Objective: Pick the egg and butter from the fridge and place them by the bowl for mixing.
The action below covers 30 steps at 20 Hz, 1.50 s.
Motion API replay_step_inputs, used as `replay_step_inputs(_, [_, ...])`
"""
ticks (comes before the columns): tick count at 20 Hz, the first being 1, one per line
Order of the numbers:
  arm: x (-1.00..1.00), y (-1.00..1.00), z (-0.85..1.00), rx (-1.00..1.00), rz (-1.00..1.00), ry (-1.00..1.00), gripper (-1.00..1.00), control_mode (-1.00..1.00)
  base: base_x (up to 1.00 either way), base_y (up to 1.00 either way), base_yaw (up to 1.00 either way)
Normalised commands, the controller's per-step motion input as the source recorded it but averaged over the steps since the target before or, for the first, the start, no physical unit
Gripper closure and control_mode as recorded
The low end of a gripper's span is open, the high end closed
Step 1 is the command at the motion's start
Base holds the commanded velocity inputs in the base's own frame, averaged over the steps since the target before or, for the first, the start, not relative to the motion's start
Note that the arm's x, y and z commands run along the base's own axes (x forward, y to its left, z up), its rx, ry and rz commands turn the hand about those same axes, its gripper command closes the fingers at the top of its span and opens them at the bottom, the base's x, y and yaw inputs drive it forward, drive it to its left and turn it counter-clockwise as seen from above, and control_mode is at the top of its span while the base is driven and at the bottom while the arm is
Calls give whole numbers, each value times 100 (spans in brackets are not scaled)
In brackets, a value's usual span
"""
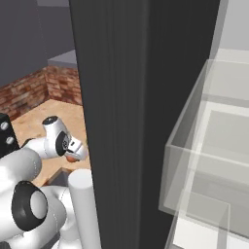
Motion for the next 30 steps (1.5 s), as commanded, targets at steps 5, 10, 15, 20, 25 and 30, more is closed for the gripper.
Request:
replay_step_inputs(5, [10,-1,-31,3,-20,-2,100,-100,0,0,0])
replay_step_inputs(10, [19,0,-24,3,-19,-3,100,-100,0,0,0])
replay_step_inputs(15, [16,-3,-15,3,-19,-2,100,-100,0,0,0])
replay_step_inputs(20, [12,-1,-13,3,-17,-2,100,-100,0,0,0])
replay_step_inputs(25, [16,0,-12,2,-14,-6,100,-100,0,0,0])
replay_step_inputs(30, [21,-5,-13,0,-10,-5,100,-100,0,0,0])
